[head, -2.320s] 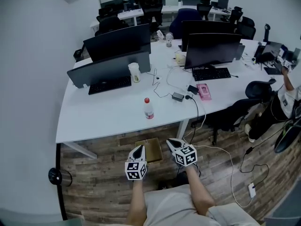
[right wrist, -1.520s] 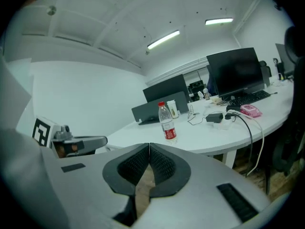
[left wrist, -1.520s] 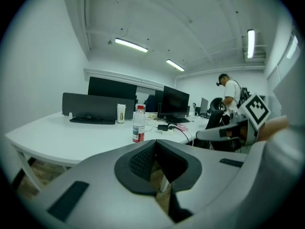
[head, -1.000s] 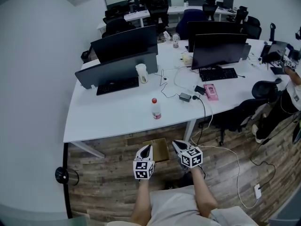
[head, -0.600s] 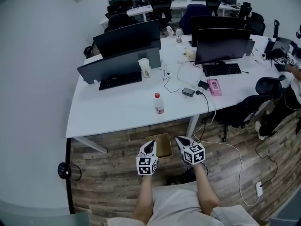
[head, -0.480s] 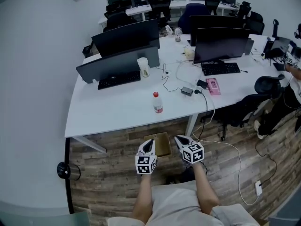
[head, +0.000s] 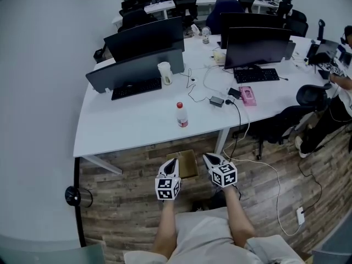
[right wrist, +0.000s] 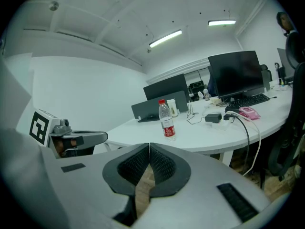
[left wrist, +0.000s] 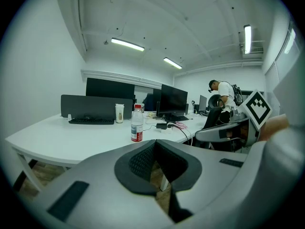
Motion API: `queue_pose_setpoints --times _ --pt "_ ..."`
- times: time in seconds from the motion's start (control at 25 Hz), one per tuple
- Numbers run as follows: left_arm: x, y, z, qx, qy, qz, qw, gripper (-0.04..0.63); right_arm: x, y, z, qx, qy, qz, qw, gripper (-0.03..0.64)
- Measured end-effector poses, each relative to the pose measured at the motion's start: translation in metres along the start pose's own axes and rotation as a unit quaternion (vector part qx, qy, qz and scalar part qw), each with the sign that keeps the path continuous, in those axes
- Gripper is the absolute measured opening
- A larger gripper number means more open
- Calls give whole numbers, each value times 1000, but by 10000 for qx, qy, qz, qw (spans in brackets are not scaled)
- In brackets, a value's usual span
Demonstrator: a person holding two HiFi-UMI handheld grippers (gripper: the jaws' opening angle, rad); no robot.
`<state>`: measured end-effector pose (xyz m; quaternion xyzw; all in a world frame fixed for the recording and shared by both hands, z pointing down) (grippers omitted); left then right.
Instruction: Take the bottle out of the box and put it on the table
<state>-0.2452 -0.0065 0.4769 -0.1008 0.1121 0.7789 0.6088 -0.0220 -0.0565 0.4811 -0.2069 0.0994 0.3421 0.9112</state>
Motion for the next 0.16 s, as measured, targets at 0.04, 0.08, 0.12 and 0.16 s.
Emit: queue_pose_setpoints --times 0.04,0.08,0.12,0.16 --pt "-1 1 -1 -8 -7 -10 10000 15 -2 0 -1 5 -13 -10 10000 40" --pt "-1 2 -2 -16 -17 -20 10000 15 -4 0 -1 11 -23 -25 10000 40" --pt "-2 4 -3 -23 -28 -29 10000 15 -6 1 -2 17 -27 -43 10000 40" --pt "-3 5 -4 -31 -39 -38 10000 15 -8 1 -2 24 -30 -62 10000 40"
Point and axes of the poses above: the fingertips, and each gripper's own axes: x backward along the fingers, y to its left, z out of its underside, the point moved 9 cm from there along x, backward along the fingers, and after that the axes turned 6 degrees about -z, right-handed, at the moved point
